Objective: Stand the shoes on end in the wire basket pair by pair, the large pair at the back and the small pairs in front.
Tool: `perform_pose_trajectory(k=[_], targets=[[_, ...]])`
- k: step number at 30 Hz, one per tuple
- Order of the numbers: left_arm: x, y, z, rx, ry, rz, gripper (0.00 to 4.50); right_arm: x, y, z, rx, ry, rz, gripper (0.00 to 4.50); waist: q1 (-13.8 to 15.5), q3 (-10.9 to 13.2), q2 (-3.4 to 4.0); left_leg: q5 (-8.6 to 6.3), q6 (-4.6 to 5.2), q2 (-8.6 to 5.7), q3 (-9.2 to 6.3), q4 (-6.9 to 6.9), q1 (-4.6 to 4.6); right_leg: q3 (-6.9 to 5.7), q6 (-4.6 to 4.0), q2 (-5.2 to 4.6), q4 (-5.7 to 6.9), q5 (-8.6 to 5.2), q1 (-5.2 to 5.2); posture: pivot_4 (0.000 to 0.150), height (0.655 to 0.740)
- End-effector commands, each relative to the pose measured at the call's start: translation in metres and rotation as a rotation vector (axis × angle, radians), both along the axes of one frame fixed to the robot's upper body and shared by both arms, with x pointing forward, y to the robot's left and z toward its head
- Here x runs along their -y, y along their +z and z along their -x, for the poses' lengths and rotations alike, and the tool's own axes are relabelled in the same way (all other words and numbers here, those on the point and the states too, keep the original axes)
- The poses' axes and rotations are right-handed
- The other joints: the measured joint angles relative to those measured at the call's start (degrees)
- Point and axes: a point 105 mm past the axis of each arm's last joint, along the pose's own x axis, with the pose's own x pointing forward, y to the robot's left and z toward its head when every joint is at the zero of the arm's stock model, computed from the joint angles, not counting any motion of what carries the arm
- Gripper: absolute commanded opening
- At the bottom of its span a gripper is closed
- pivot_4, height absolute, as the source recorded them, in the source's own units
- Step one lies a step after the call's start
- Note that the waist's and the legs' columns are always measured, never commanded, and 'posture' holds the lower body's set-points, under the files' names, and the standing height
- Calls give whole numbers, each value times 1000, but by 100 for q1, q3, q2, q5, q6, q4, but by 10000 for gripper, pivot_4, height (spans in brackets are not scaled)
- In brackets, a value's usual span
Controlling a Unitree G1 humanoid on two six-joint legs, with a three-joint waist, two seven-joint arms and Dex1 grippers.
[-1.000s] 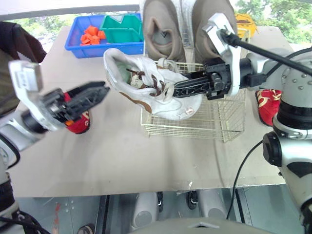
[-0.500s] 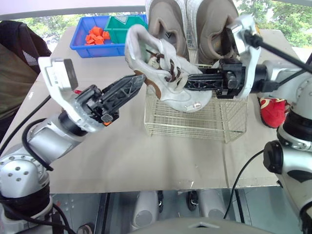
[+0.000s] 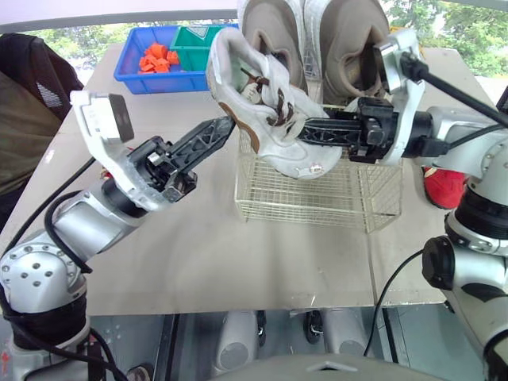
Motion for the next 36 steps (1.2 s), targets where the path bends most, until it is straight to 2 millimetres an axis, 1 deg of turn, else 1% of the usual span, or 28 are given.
perform_pose_trajectory(k=[1, 3, 4, 5, 9, 15, 18, 21, 22, 23, 24, 25, 26, 27, 28, 29, 30, 31, 32, 33, 36], targets=[[1, 7, 8, 10, -40, 29, 27509, 5, 14, 7, 47, 7, -56, 1655, 7, 0, 0, 0, 0, 1, 0, 0, -1, -1, 0, 0, 0, 0, 0, 1500, 7400], [2, 8, 6, 16, -30, 29, 35964, 5, 15, 8, 47, 11, -60, 1654, 21, 0, 0, 0, 0, 0, -2, 0, 0, -3, 0, -1, 0, 0, 0, 1500, 7400], [4, 10, 7, 24, -38, 34, 40870, 4, 16, 9, 46, 16, -61, 1654, 21, 0, 0, 0, 1, 0, -2, 1, 0, -3, 0, -1, 0, 0, 1, 1500, 7400], [7, 12, 8, 33, -47, 40, 41593, 4, 16, 10, 44, 21, -59, 1654, 22, 0, 0, 0, 1, 0, -1, 1, 0, -2, 0, -1, 0, 0, 1, 1500, 7400], [15, 25, 9, 55, -86, 94, 41593, 0, 12, 14, 32, 43, -46, 1653, 24, 0, 0, 0, 1, -2, -1, 1, -1, -1, 0, -2, -1, 0, 1, 1500, 7400], [25, 28, 13, 80, -132, 69, 41593, -2, 9, 14, 13, 53, -37, 1651, 0, 0, 0, 0, 1, -2, 0, 0, -1, 1, 0, 0, -1, 0, 0, 1500, 7400], [28, 26, 9, 97, -115, 43, 41593, -3, 8, 14, 7, 59, -33, 1650, 8, 0, 0, 0, 1, -2, -1, 0, -1, -1, 0, 0, -1, 0, 0, 1500, 7400], [29, 26, 7, 113, -106, 35, 34043, -4, 8, 14, 2, 66, -35, 1649, 10, 0, 0, -1, 2, -2, 0, 0, -1, 0, 0, 0, -2, 0, 1, 1500, 7400], [27, 26, 5, 116, -94, 38, 28572, -4, 8, 14, -1, 66, -35, 1649, 9, 0, 0, -1, 2, -2, 0, 0, -1, 0, 0, 0, -2, 0, 1, 1500, 7400], [26, 26, 5, 122, -87, 34, 24671, -4, 8, 13, -2, 60, -34, 1649, 10, 0, 0, -1, 2, -3, -1, 0, -2, 0, 0, 0, -3, 0, 1, 1500, 7400], [25, 26, 4, 130, -77, 28, 19194, -4, 8, 12, 9, 47, -37, 11935, 10, 0, 0, -1, 2, -2, -1, 0, -3, 0, 0, 0, -3, 0, 0, 1500, 7400], [22, 26, 3, 140, -63, 24, 14138, -3, 9, 10, 26, 29, -40, 15758, 11, 0, 0, -1, 2, -2, -2, 0, -3, -1, 0, 0, -4, 0, 0, 1500, 7400], [20, 27, 3, 150, -54, 20, 10705, -2, 9, 9, 37, 10, -42, 19533, 11, 0, 0, -1, 2, -2, -1, 0, -3, -1, 0, 0, -4, 0, 0, 1500, 7400], [16, 30, 1, 171, -37, 8, 6409, 1, 11, 8, 74, -24, -56, 24966, 16, 0, 0, -1, 2, -2, -1, 0, -3, -1, 1, 0, -4, 0, 0, 1500, 7400], [11, 33, 0, 196, -20, -15, 4760, 6, 13, 10, 130, -53, -77, 29484, 26, 0, 0, -1, 2, -2, -2, -1, -5, -3, 1, 0, -6, 0, 0, 1500, 7400], [8, 35, -1, 221, -11, -40, 4727, 10, 15, 13, 187, -79, -97, 34932, 40, 0, 0, -1, 2, -2, -3, 0, -6, -5, 1, 0, -7, -1, 0, 1500, 7400], [4, 39, -1, 248, -6, -64, 4727, 15, 18, 18, 247, -100, -122, 37731, 53, 0, 0, -1, 2, -2, -5, -1, -8, -8, 1, 0, -9, -1, 0, 1500, 7400], [2, 43, -3, 272, 0, -87, 4727, 18, 20, 23, 303, -112, -143, 43635, 63, 1, 1, -1, 1, -2, -5, -2, -9, -9, 2, 0, -11, -1, -1, 1500, 7400], [0, 47, -5, 302, 10, -121, 4726, 22, 22, 30, 356, -114, -167, 44895, 85, 2, 2, -1, 1, -2, -4, -3, -9, -9, 3, 0, -12, -2, -2, 1500, 7400], [-2, 49, -7, 329, 11, -152, 4726, 25, 21, 35, 399, -126, -172, 45000, 101, 2, 2, -1, 1, -2, -5, -4, -9, -10, 3, 1, -12, -2, -2, 1500, 7400], [-2, 55, -16, 428, 13, -266, 4726, 35, 9, 44, 488, -167, -152, 45000, 139, 2, 2, -1, 1, -2, -3, -5, -7, -10, 4, 3, -22, -3, 1, 1500, 7400]])
